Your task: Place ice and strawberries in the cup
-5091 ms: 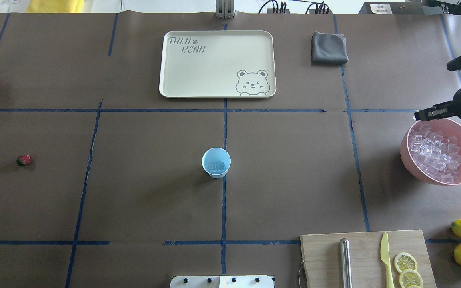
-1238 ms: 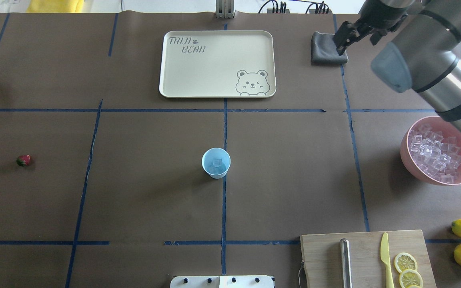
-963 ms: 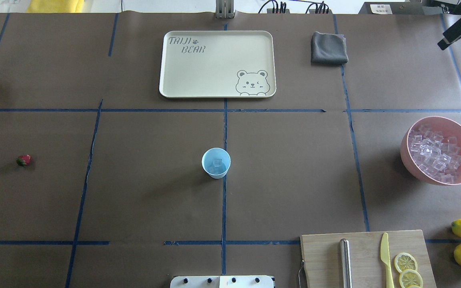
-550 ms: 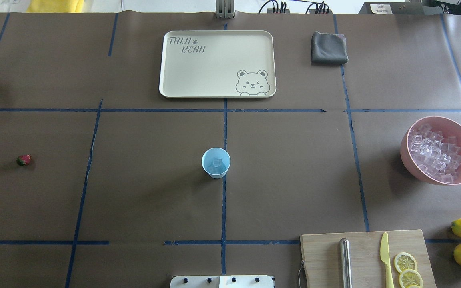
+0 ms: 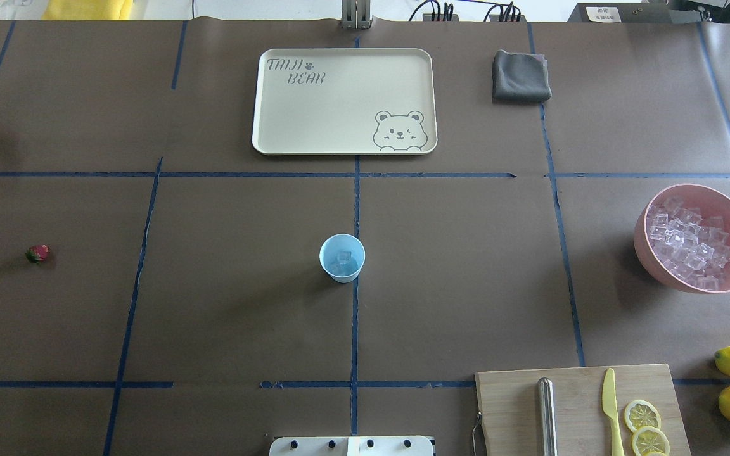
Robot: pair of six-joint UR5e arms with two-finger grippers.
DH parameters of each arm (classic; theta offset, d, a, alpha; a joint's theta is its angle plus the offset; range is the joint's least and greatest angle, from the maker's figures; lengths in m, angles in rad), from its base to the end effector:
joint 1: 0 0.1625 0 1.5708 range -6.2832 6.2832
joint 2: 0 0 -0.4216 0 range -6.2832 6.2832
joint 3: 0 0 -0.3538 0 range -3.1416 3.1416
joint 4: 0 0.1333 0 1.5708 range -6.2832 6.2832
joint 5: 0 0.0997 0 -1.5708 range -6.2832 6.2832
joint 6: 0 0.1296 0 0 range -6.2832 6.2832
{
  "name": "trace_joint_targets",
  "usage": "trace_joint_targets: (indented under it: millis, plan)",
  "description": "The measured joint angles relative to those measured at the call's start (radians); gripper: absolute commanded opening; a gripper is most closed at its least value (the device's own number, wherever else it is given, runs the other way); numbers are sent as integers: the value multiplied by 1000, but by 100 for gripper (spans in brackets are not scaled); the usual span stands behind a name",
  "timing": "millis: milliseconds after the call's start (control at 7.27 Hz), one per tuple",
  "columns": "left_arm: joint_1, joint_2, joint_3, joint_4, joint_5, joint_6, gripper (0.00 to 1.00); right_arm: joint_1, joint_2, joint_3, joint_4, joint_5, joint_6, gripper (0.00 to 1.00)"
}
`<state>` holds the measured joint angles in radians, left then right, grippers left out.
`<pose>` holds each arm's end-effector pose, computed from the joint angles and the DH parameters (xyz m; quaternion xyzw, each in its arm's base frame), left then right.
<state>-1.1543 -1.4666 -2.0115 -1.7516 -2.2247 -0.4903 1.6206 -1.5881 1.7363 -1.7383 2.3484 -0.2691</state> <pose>0.1232 -0.4131 0.5051 0.0818 0.3852 0.0483 0.9179 0.0643 -0.4379 0.6261 0.0514 -0.3757 -0.0976 0.9202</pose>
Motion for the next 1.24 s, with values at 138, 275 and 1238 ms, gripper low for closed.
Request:
trace_joint_targets:
  millis: [138,275,1238]
  plan:
    - [50,29,10,-78,39,-72,100,0,-4,0,0,0,-1,100]
    - [94,42,32,-139,72,-121,100,1,-6,0,0,0,-1,100]
    - [274,6,318,-470,161,-270,92,1,-18,8,0,0,0,100]
